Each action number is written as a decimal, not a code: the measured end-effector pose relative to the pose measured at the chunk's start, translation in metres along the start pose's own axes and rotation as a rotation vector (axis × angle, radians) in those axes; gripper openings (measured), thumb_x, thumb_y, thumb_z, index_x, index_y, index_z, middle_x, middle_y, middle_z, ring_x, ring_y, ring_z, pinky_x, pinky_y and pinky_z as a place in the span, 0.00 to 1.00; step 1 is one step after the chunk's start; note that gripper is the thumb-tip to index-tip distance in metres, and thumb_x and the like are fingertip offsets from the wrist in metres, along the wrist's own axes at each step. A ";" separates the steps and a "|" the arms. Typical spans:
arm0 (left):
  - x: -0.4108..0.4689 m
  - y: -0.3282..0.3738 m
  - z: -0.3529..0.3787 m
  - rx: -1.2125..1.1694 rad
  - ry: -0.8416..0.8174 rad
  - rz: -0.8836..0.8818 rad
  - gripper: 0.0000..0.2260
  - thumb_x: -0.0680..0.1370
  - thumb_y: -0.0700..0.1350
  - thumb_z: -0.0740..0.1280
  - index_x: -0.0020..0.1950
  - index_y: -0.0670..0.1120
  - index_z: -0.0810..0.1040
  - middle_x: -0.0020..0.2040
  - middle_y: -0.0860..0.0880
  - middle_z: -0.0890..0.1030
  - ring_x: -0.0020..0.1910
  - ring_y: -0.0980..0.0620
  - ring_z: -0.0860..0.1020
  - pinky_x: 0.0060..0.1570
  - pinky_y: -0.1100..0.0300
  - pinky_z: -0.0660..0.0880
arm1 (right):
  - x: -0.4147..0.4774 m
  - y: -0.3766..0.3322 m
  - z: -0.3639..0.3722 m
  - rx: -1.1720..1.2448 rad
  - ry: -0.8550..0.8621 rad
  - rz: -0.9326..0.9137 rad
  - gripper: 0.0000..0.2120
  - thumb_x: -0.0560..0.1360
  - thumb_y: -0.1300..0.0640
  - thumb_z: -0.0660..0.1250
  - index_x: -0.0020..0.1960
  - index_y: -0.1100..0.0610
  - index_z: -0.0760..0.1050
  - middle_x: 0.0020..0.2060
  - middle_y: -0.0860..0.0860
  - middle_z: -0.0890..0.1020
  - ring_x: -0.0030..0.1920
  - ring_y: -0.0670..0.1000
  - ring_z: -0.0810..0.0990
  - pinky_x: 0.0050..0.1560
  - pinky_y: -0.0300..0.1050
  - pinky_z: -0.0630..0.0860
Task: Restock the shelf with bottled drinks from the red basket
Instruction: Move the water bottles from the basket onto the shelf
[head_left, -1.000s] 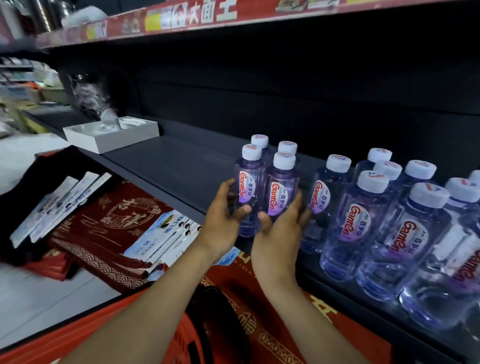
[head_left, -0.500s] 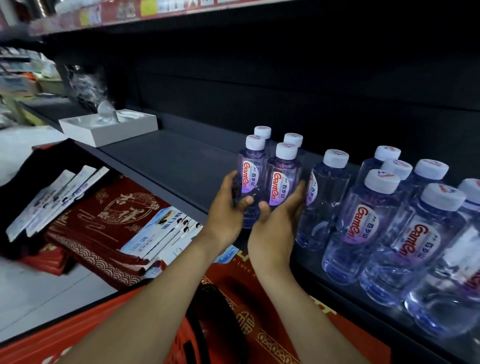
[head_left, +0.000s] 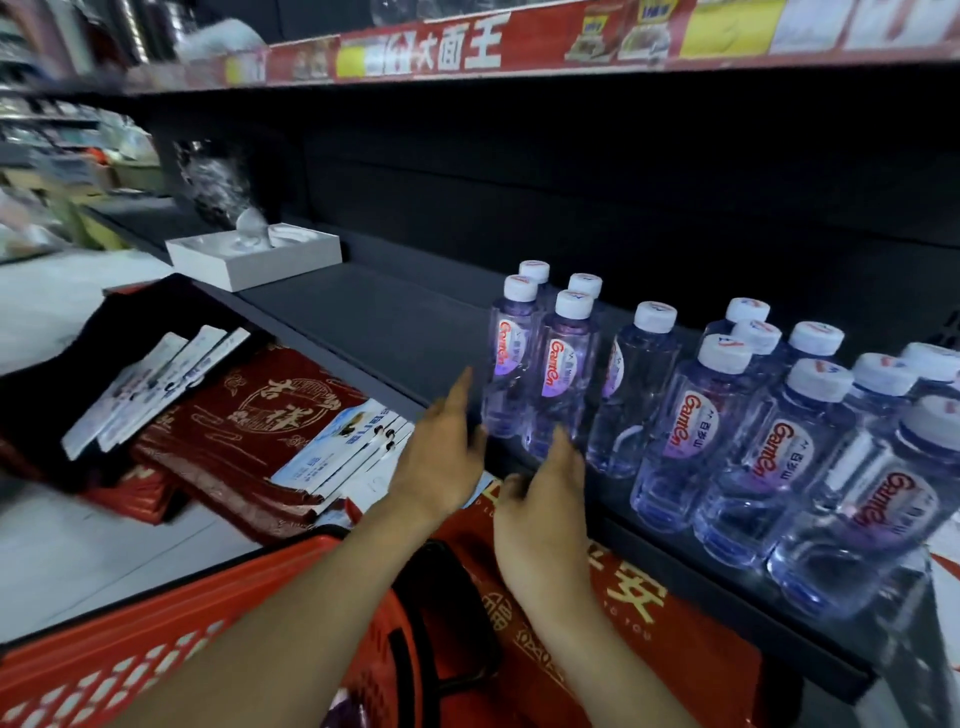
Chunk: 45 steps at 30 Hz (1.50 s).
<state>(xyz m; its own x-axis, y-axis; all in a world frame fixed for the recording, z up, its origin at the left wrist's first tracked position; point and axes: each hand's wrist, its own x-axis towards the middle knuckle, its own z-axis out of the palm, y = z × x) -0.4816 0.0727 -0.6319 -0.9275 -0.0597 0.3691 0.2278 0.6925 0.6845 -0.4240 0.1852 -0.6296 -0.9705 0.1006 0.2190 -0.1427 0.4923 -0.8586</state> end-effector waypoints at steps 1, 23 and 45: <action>-0.007 -0.005 -0.006 0.163 -0.032 -0.036 0.29 0.80 0.45 0.62 0.79 0.52 0.54 0.70 0.44 0.71 0.66 0.44 0.72 0.61 0.48 0.74 | -0.006 -0.002 0.000 -0.047 -0.047 -0.032 0.31 0.80 0.63 0.59 0.80 0.53 0.52 0.77 0.50 0.58 0.74 0.48 0.62 0.68 0.34 0.61; -0.248 -0.156 -0.204 0.835 -0.299 -0.744 0.22 0.77 0.45 0.62 0.70 0.47 0.67 0.66 0.42 0.73 0.64 0.40 0.73 0.60 0.45 0.74 | -0.105 -0.048 0.191 -0.544 -0.825 -0.462 0.24 0.79 0.61 0.60 0.74 0.57 0.62 0.72 0.57 0.66 0.69 0.60 0.71 0.64 0.54 0.73; -0.316 -0.347 -0.076 -0.049 -0.373 -1.595 0.18 0.78 0.41 0.67 0.66 0.38 0.70 0.60 0.40 0.74 0.58 0.43 0.75 0.58 0.50 0.73 | -0.131 0.270 0.351 -0.657 -1.106 0.496 0.25 0.76 0.46 0.60 0.69 0.56 0.73 0.65 0.59 0.78 0.60 0.59 0.79 0.63 0.53 0.75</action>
<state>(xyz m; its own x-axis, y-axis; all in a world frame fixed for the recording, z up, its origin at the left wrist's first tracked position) -0.2451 -0.2034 -0.9389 -0.2343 -0.4777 -0.8467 -0.9715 0.0816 0.2227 -0.4034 0.0012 -1.0535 -0.5842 -0.1973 -0.7873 0.0772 0.9521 -0.2958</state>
